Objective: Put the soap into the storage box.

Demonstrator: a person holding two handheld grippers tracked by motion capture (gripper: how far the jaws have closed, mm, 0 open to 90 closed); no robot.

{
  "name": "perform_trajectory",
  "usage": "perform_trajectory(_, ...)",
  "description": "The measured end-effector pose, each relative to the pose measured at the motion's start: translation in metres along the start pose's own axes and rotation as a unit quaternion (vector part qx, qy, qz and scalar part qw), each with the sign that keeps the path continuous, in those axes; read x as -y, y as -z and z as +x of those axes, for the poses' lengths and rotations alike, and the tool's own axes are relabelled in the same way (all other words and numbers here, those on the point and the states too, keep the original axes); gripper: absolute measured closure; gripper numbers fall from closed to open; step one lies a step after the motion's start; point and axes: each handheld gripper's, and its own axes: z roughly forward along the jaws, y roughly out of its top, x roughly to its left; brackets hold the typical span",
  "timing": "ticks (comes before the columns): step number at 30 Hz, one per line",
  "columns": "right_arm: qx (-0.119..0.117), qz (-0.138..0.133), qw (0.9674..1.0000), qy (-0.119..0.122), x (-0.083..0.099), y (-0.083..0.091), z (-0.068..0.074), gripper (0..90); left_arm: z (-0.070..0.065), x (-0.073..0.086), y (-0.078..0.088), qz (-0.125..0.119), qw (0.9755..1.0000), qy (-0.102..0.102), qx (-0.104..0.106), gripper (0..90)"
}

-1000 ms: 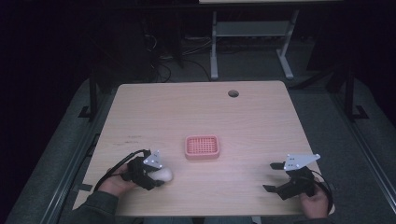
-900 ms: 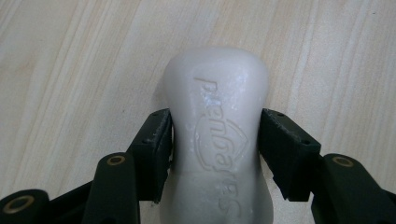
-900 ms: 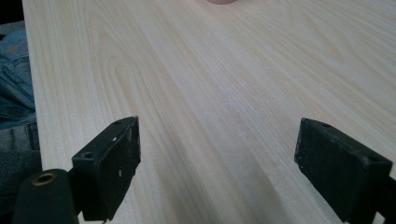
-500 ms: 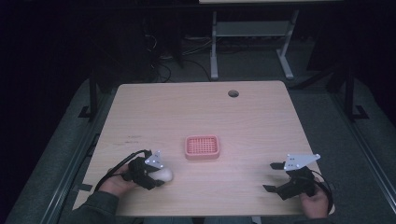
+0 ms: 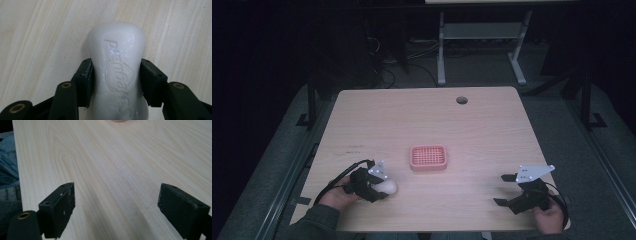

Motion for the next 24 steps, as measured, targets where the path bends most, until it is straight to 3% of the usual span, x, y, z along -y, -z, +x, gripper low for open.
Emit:
perform_trajectory(15,0.0,0.0,1.0,0.001,0.0,0.0,0.0,14.1,0.002,0.001,0.006,-0.013,0.9999,0.005,-0.003,49.2)
perform_trajectory(24,0.001,-0.001,1.0,0.002,0.001,0.0,0.0,14.0,0.0,-0.001,0.013,-0.017,0.9998,-0.006,-0.008,49.3)
